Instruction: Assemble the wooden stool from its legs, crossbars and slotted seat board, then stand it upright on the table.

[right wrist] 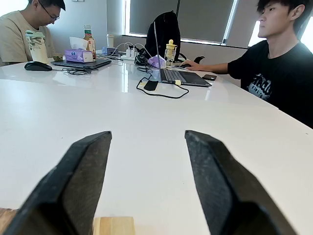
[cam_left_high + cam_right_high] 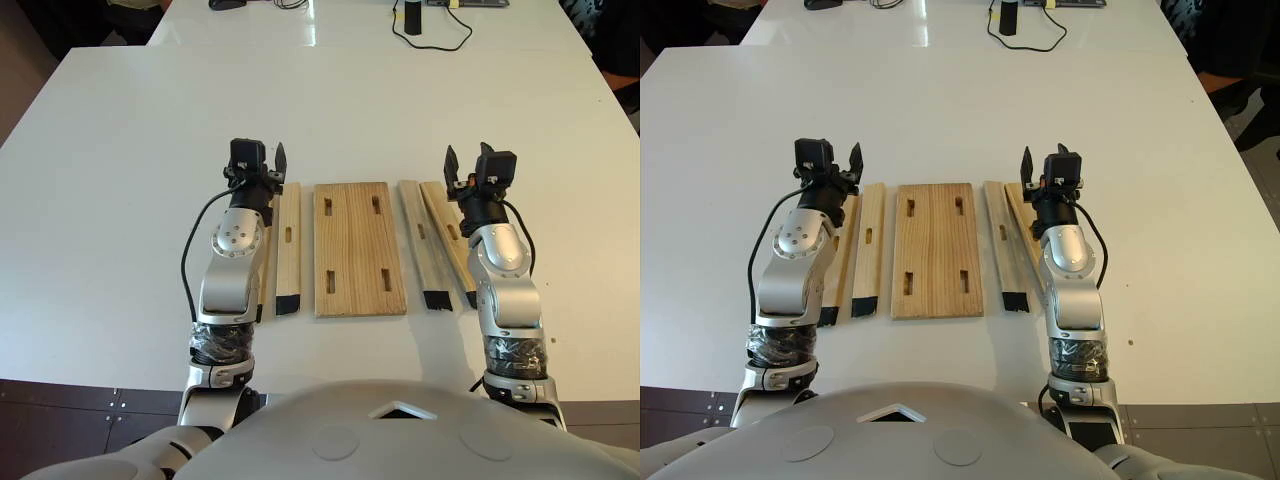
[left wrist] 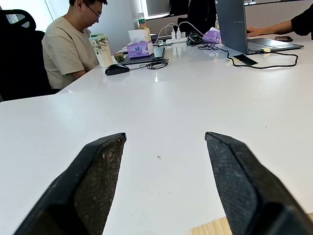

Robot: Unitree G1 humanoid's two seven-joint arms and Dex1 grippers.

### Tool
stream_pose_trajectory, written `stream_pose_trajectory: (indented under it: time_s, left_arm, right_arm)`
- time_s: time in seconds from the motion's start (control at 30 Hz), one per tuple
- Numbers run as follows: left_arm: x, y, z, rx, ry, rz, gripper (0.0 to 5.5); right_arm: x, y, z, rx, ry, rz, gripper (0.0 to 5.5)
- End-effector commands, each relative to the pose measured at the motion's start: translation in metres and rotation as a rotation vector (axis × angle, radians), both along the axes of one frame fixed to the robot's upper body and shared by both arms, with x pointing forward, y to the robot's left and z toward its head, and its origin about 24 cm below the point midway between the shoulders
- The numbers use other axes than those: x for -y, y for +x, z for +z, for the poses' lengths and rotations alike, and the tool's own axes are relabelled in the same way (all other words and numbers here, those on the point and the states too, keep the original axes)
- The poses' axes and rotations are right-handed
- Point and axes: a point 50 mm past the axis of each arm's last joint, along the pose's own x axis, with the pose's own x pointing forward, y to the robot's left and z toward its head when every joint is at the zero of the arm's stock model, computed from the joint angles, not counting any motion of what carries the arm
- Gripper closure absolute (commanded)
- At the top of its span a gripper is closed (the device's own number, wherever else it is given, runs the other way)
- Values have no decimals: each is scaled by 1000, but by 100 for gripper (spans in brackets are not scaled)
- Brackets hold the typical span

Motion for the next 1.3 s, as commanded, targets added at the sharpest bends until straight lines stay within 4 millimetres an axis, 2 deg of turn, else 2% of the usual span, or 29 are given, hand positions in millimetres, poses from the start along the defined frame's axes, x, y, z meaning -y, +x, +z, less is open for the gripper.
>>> stream_pose_trajectory:
  time_s: [0.03,0.43,0.63,1.0,1.13,1.3]
  left_arm:
    - [-6,4,2,10,5,11,250]
    - [-7,7,1,8,38,21,250]
    - [-7,7,0,5,45,23,252]
    - [-6,9,0,5,41,9,252]
    - [-6,10,1,7,42,17,252]
    - [-5,10,0,9,40,18,252]
  right_arm:
    - [3,5,4,22,0,-16,274]
    - [2,5,4,33,16,-15,274]
    - [3,5,2,17,-2,-5,202]
    - [1,6,-1,12,-9,5,202]
    - [0,7,1,20,-10,12,268]
    - [4,8,1,18,-28,-6,268]
